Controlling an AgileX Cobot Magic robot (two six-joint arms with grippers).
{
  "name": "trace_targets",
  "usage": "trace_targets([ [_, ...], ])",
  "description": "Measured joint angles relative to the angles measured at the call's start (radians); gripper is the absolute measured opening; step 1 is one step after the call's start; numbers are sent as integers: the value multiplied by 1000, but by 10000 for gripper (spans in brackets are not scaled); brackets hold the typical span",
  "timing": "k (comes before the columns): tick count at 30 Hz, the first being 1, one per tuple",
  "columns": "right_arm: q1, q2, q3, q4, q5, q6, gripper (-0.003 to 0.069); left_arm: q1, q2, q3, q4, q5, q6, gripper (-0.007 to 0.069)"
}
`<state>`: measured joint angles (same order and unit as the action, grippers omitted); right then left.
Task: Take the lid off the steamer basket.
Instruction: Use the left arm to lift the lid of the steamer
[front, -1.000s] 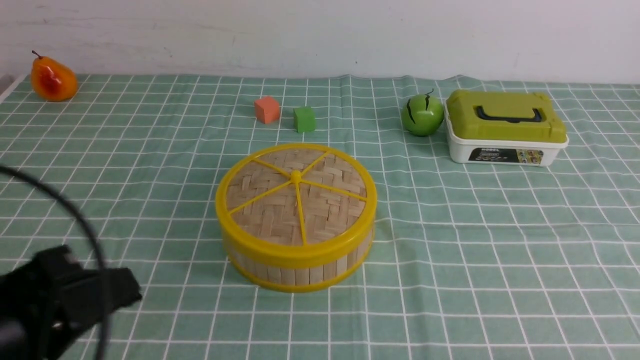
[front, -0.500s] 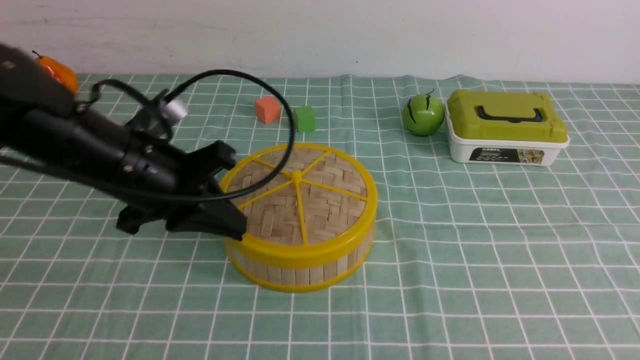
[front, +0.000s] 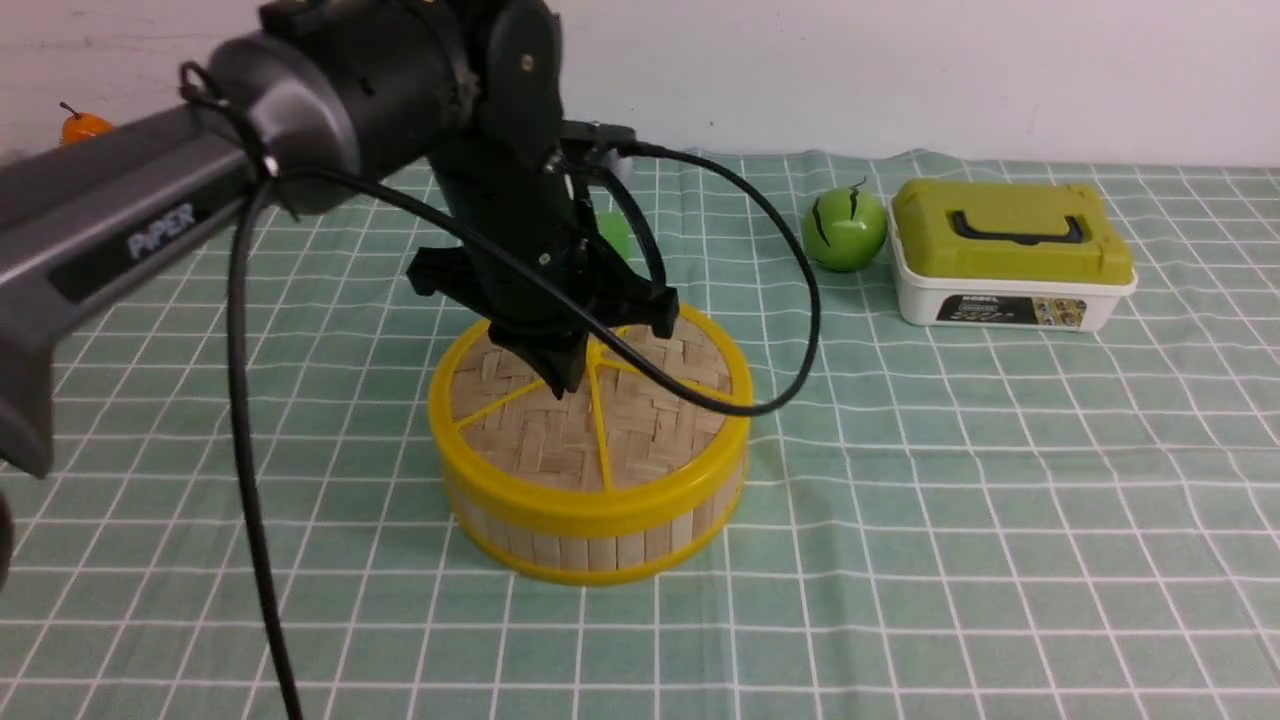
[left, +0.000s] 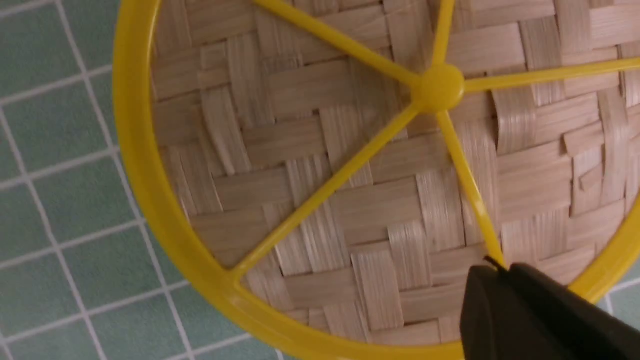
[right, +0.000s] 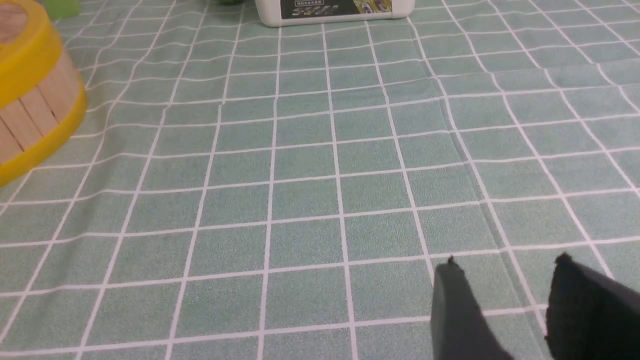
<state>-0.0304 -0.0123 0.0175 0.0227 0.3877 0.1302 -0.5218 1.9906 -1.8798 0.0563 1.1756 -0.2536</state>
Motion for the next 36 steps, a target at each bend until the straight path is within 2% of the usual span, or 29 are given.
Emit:
trace_targets([
  [4, 0, 0, 0, 0, 0, 0, 241, -13, 17, -8, 50, -42, -1, 111],
  [7, 0, 0, 0, 0, 0, 0, 241, -14, 41, -10, 67, -142, -1, 210],
  [12, 0, 0, 0, 0, 0, 0, 241, -15, 76, -12, 71, -237, -1, 286],
  [21, 0, 0, 0, 0, 0, 0, 241, -16, 110, -12, 151, -247, -1, 300],
  [36, 0, 0, 0, 0, 0, 0, 241, -17, 128, -19, 153, -234, -1, 300],
])
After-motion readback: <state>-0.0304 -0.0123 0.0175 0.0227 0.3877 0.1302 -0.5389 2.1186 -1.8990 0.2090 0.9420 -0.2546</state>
